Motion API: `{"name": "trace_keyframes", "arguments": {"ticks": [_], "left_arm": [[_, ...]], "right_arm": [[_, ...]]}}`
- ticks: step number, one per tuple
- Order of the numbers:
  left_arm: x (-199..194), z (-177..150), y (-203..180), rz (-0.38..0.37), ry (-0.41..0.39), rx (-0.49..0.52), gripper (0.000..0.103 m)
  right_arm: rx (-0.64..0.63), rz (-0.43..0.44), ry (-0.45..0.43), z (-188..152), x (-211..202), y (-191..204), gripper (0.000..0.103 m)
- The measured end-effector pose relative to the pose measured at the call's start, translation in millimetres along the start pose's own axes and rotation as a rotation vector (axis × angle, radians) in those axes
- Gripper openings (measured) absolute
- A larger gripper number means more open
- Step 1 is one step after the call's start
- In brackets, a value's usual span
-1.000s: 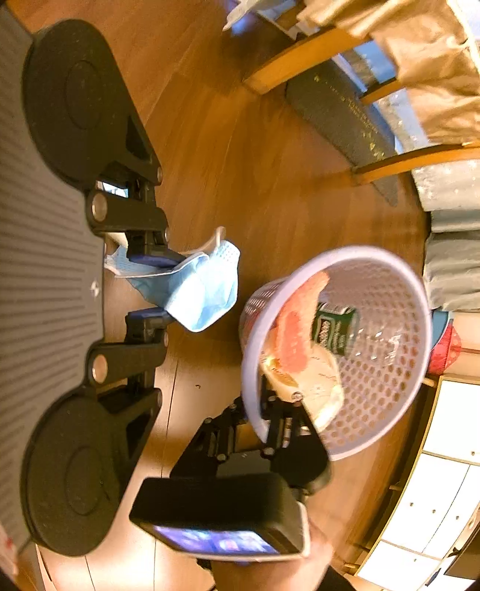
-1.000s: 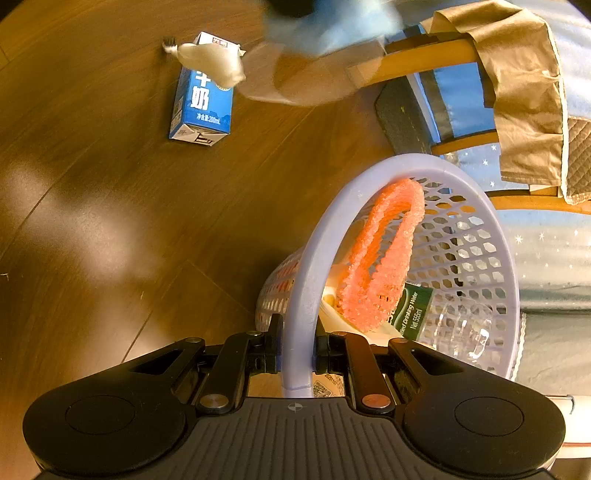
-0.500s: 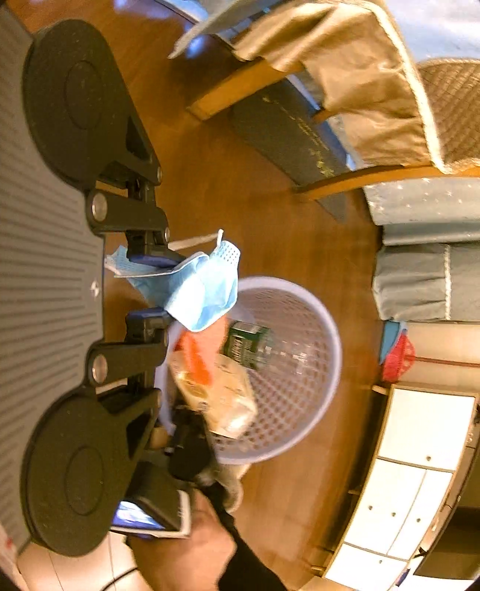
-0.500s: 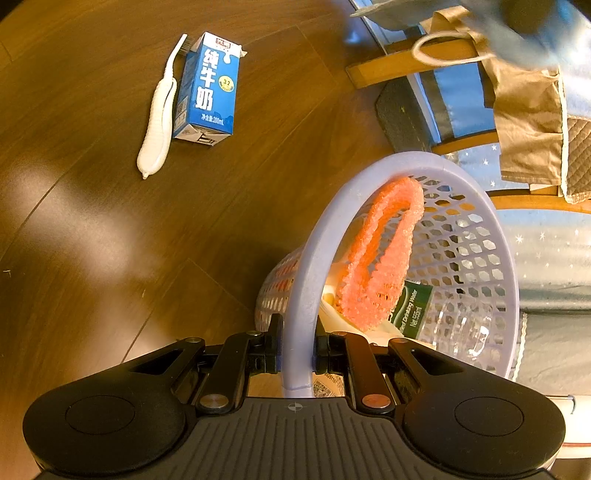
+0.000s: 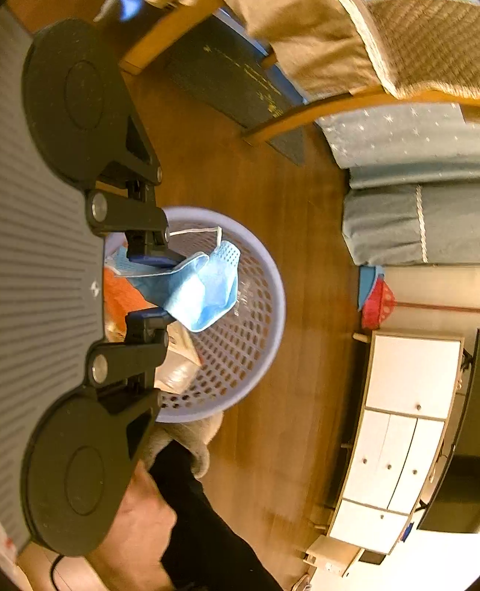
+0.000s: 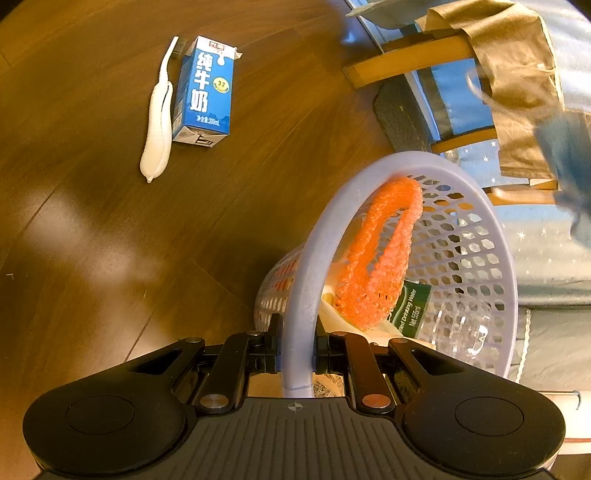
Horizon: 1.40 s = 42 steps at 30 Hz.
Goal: Collect trash
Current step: 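Lift the mask over the basket and release it with the left gripper, then move the left gripper to the blue-and-white milk carton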
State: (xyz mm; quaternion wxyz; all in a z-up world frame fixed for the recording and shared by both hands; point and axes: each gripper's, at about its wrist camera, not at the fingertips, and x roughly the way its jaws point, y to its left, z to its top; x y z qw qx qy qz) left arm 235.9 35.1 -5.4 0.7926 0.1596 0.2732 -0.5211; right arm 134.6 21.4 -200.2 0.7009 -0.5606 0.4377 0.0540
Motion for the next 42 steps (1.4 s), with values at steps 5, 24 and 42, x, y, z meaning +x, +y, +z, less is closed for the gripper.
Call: {"name": "trace_keyframes", "arguments": {"ticks": [5, 24, 42], "left_arm": [[30, 9, -4, -0.032, 0.021, 0.008, 0.037], [-7, -33, 29, 0.12, 0.086, -0.035, 0.043], [-34, -98, 50, 0.191, 0.199, -0.116, 0.045]], "right_arm": [[0.005, 0.003, -0.001, 0, 0, 0, 0.01], [0.018, 0.01, 0.004, 2, 0, -3, 0.01], [0.034, 0.021, 0.013, 6, 0, -6, 0.01]]}}
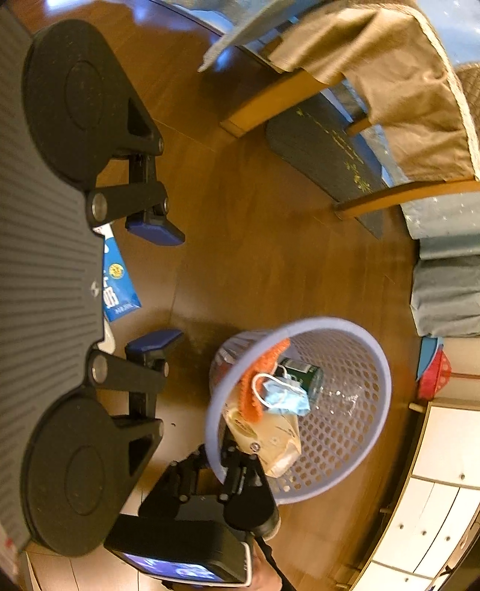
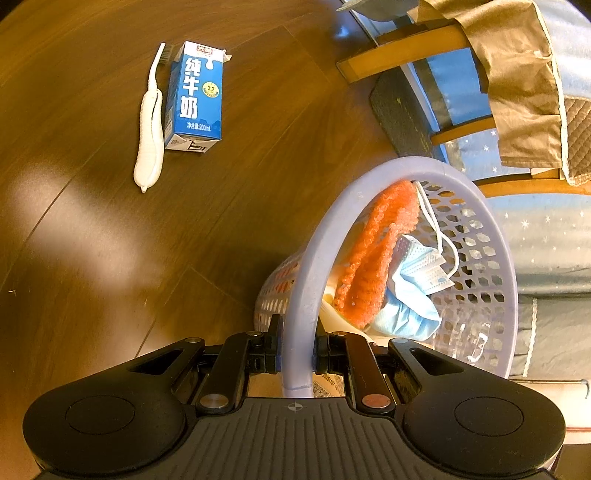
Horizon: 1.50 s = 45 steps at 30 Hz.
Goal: Collect trash
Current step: 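Move the left gripper to the blue-and-white milk carton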
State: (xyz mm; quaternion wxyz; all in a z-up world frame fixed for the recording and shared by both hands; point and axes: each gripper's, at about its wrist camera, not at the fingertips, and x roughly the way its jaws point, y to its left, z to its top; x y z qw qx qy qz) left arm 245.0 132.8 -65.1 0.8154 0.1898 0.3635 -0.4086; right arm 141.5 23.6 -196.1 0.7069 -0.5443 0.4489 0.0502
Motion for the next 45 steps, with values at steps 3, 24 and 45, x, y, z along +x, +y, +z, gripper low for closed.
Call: {"name": "trace_keyframes", "arguments": {"ticks": [3, 24, 45], "left_arm": [[0, -6, 2, 0.01, 0.008, 0.002, 0.047], [32, -81, 10, 0.055, 0.146, 0.11, 0.054], [101, -96, -10, 0.032, 0.173, 0.435, 0.058]], "right_arm": [[0.001, 0.001, 0.001, 0, 0, -1, 0.01], [-0.012, -0.007, -0.003, 1, -1, 1, 0.01], [-0.049, -0.017, -0.002, 2, -1, 4, 0.01]]}}
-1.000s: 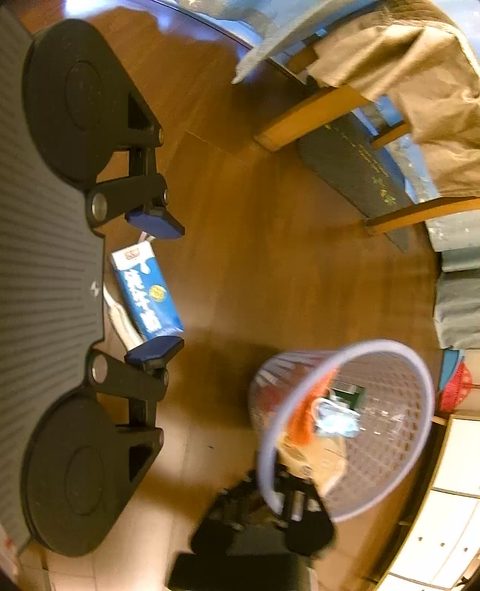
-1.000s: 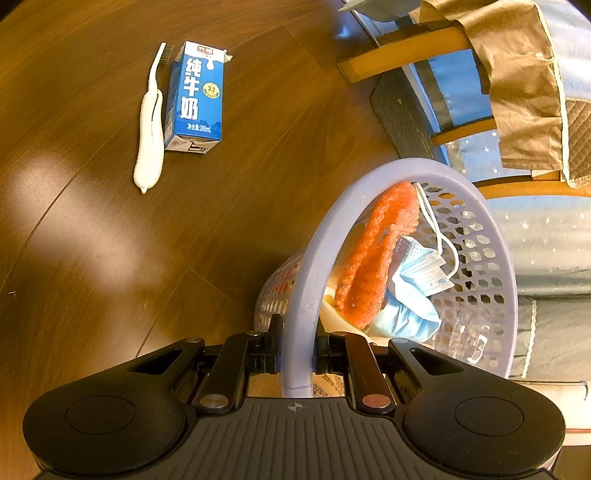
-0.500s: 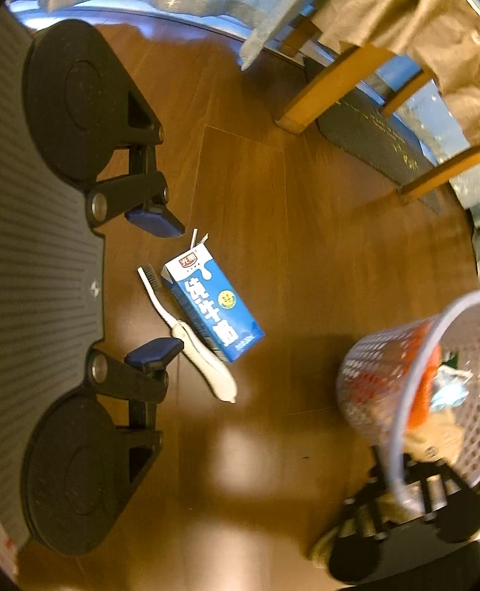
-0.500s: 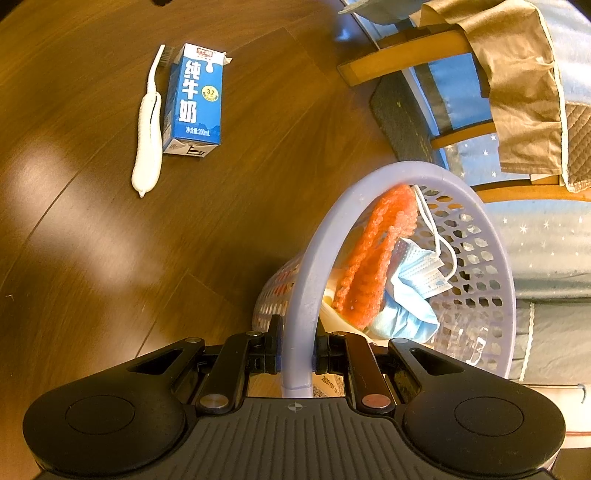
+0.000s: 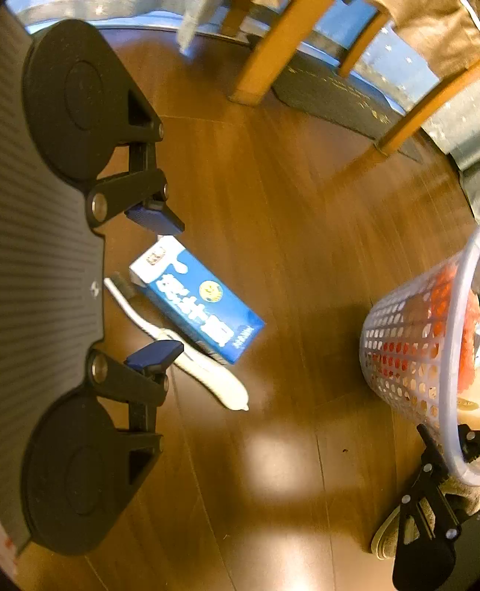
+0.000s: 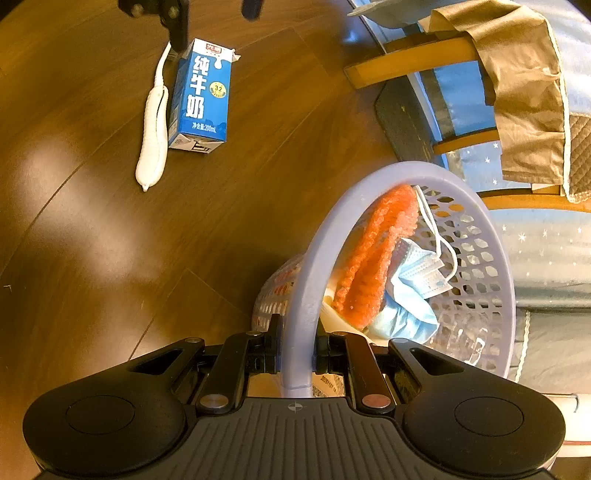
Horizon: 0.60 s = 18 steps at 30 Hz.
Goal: Collect trash
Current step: 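Move the left gripper to the blue-and-white milk carton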
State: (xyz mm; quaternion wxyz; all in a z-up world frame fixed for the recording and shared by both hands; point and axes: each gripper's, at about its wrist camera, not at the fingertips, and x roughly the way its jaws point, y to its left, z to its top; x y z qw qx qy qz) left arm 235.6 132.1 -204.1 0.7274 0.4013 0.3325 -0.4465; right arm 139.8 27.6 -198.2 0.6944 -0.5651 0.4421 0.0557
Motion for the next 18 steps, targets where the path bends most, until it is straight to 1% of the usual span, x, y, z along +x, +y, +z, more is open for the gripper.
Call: {"name": "trace_keyframes", "arguments": {"ticks": [6, 13, 18], "left_arm": [[17, 6, 3, -0.004, -0.002, 0.021, 0.058], [34, -2, 7, -0.017, 0.019, 0.034, 0.059], [46, -2, 8, -0.03, 0.023, 0.062, 0.059]], "right_arm": [[-0.027, -0.013, -0.007, 0, 0, 3, 0.01], [-0.059, -0.04, -0.014, -1, 2, 9, 0.01], [-0.071, -0.05, -0.016, 1, 6, 10, 0.01]]}}
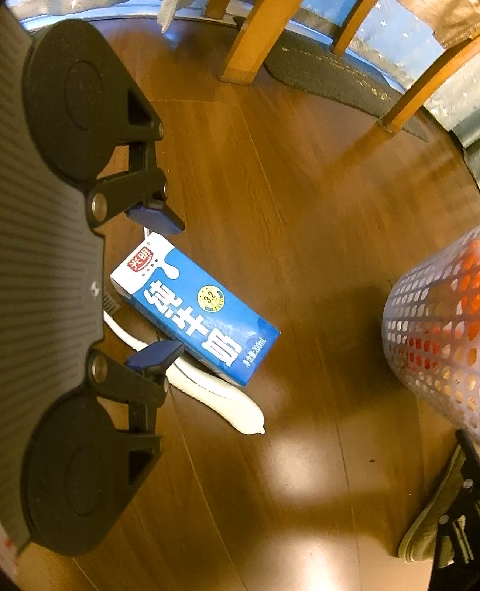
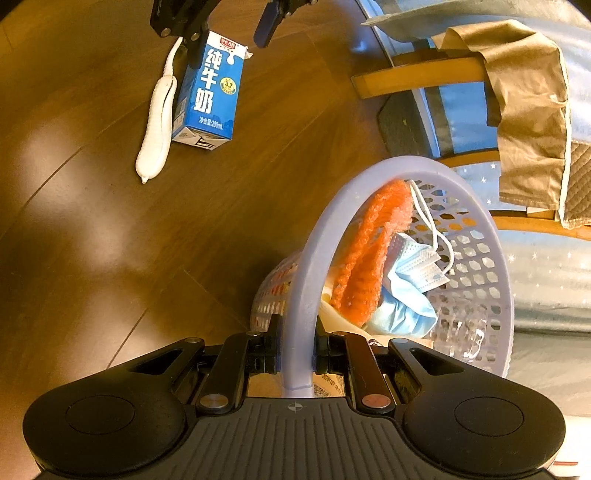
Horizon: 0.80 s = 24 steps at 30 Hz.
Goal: Collect trash
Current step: 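Move the left gripper to the blue-and-white milk carton, then grasp the milk carton with the left gripper and lift it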
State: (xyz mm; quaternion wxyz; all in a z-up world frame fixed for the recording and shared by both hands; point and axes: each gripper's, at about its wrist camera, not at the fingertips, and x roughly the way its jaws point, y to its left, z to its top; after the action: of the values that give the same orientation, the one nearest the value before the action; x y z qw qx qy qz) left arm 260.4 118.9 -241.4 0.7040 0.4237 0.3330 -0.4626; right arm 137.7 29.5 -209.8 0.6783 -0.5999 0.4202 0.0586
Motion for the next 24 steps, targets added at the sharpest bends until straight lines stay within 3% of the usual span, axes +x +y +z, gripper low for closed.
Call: {"name": "trace_keyframes", "arguments": {"ticks": [9, 17, 24], "left_arm": [[24, 8, 1, -0.035, 0.005, 0.067, 0.063], [41, 12, 9, -0.093, 0.039, 0.043, 0.063], [42, 6, 11, -0.114, 0.077, 0.008, 0.054]], "right_arm": [[0.006, 0.002, -0.001, 0, 0, -1, 0.01], [0.012, 0.004, 0.001, 1, 1, -3, 0.01], [0.018, 0.006, 0.001, 2, 1, -3, 0.01]]}}
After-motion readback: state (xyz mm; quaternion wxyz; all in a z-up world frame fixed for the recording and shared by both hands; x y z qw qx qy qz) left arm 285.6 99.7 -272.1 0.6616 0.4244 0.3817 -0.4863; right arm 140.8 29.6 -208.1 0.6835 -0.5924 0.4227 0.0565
